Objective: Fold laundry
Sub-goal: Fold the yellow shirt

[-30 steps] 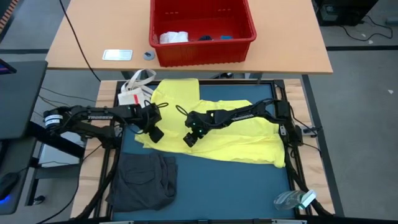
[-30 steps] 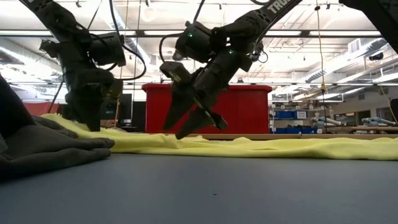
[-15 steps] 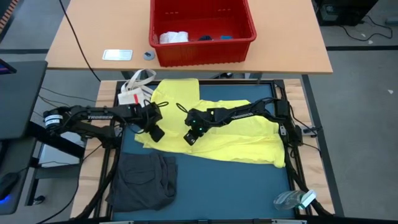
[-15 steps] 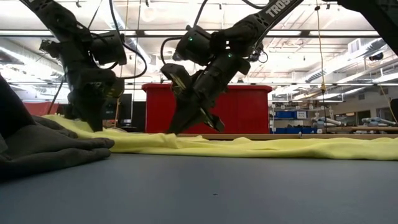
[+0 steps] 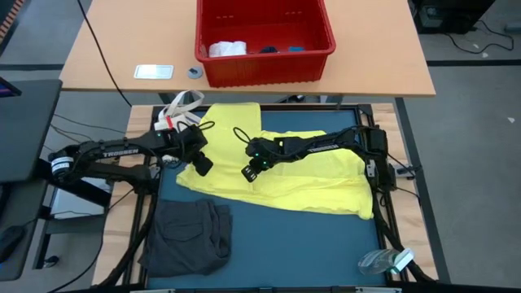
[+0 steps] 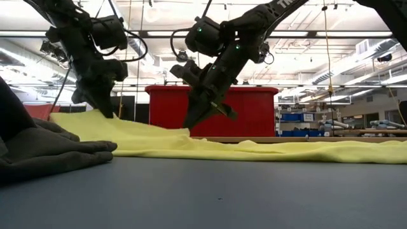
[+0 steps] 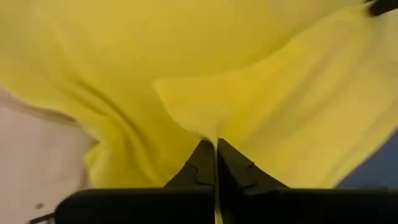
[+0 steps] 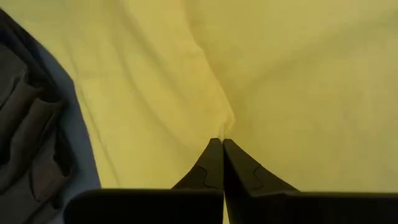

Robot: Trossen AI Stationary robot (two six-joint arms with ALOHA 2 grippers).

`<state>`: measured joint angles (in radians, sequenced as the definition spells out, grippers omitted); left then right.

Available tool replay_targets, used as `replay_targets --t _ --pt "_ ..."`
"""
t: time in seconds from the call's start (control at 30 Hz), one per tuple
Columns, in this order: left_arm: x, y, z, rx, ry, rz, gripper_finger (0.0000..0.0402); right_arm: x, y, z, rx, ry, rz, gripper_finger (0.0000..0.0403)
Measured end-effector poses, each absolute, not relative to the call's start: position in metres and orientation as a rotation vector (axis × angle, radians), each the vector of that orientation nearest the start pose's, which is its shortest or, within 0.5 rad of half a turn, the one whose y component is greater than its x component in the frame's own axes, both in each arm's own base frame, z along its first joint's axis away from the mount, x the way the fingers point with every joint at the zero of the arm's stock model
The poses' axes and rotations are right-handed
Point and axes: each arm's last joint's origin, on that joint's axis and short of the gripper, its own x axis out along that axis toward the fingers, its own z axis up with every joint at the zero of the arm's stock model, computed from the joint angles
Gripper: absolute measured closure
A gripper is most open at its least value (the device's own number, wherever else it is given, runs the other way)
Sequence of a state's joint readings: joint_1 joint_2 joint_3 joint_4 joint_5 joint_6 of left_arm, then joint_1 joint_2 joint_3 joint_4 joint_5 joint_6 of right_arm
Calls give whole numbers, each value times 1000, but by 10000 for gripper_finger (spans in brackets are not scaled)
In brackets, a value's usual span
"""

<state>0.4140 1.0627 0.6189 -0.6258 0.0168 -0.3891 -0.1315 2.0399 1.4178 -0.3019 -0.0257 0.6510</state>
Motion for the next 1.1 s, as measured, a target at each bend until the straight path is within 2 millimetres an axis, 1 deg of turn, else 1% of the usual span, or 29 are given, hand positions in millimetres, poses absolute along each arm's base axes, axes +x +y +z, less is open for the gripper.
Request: replay_targets --t 0.13,0.23,0.33,0.43,0.53,0.6,0.63,0.67,0.73,0.8,0.93,1.07,1.1 --pt "169 78 192 -544 989 571 390 430 -53 160 696 886 -345 396" --pt "169 81 189 -547 993 585 360 428 -53 159 722 919 -353 363" --pt "171 83 197 -555 978 594 319 420 -54 173 734 930 -365 318" --pt "174 84 216 -567 963 600 279 406 -52 193 756 965 -404 285" --pt "179 81 234 -576 959 550 252 387 -47 211 757 1063 -433 274" --pt "183 74 238 -588 949 466 245 372 -37 217 749 1174 -446 274" --pt "186 69 237 -591 948 419 244 365 -30 219 733 1232 -462 275" --pt "188 62 233 -592 956 382 245 358 -23 219 701 1286 -489 275" --pt "189 49 214 -602 1005 335 249 347 -10 214 654 1356 -524 275" --pt "185 37 192 -630 1064 325 255 335 4 201 665 1392 -538 275" --pt "173 24 161 -720 1120 369 260 310 31 169 734 1382 -577 275" --pt "159 18 139 -810 1177 424 260 293 48 143 799 1348 -597 276" --pt "156 16 135 -841 1188 427 260 291 51 140 813 1329 -579 277"
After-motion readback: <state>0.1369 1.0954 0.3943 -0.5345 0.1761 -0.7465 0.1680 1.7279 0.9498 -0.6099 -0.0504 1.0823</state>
